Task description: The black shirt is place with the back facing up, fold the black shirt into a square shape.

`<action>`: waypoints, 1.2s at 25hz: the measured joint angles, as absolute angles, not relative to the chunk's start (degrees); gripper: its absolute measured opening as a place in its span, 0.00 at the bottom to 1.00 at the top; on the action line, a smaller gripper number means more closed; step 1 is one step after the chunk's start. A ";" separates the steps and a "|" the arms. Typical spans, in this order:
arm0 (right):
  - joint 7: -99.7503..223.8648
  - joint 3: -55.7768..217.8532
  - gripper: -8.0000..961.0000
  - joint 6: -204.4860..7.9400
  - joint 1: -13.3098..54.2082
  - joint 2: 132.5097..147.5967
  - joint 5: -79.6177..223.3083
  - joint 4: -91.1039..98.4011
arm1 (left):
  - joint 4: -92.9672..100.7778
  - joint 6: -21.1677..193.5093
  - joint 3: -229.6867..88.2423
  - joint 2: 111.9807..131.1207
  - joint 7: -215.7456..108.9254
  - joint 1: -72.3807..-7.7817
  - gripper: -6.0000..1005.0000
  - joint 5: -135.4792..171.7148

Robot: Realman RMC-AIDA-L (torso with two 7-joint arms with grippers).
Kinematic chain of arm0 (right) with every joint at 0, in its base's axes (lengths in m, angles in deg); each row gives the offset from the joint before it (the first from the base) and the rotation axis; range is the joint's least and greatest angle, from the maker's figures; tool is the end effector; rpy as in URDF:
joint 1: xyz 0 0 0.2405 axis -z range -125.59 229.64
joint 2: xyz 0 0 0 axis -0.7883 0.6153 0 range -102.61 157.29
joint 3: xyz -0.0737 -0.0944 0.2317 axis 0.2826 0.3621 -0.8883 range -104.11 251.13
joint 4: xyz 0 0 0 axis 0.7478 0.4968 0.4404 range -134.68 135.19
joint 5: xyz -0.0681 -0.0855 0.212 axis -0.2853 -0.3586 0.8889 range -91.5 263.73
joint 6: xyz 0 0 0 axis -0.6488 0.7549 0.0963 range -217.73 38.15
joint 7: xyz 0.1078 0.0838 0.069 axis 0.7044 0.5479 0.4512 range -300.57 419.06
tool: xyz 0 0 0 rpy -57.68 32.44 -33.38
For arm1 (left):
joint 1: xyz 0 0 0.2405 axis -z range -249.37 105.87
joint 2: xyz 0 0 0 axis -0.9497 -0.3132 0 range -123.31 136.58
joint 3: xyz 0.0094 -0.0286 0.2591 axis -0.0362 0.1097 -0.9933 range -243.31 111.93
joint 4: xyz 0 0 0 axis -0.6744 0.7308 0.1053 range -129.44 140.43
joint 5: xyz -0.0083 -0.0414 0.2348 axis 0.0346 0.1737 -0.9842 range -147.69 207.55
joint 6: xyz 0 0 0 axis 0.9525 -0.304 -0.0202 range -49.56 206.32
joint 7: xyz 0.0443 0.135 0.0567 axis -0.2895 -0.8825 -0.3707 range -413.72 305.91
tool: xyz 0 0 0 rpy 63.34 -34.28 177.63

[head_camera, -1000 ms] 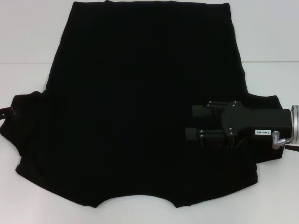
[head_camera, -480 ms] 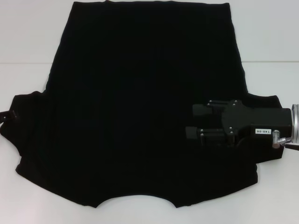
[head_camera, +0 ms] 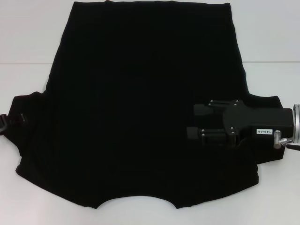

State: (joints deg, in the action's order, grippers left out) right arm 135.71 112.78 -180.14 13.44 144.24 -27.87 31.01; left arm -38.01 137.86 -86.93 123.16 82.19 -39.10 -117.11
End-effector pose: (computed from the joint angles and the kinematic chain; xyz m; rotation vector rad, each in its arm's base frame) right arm 0.2393 0.3845 -0.0162 -2.8224 0.4840 0.7697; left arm -0.4022 0.3961 0.0790 -1.6518 -1.6681 -0.3268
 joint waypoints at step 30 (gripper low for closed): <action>135.71 112.09 0.82 -180.68 13.45 143.98 -27.17 31.29 | -38.00 134.61 -89.47 123.30 80.38 -38.28 0.28 -117.21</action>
State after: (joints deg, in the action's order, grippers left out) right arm 135.71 112.09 -180.68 13.45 143.98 -27.17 31.29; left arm -38.00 134.61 -89.47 123.30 80.38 -38.28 -117.21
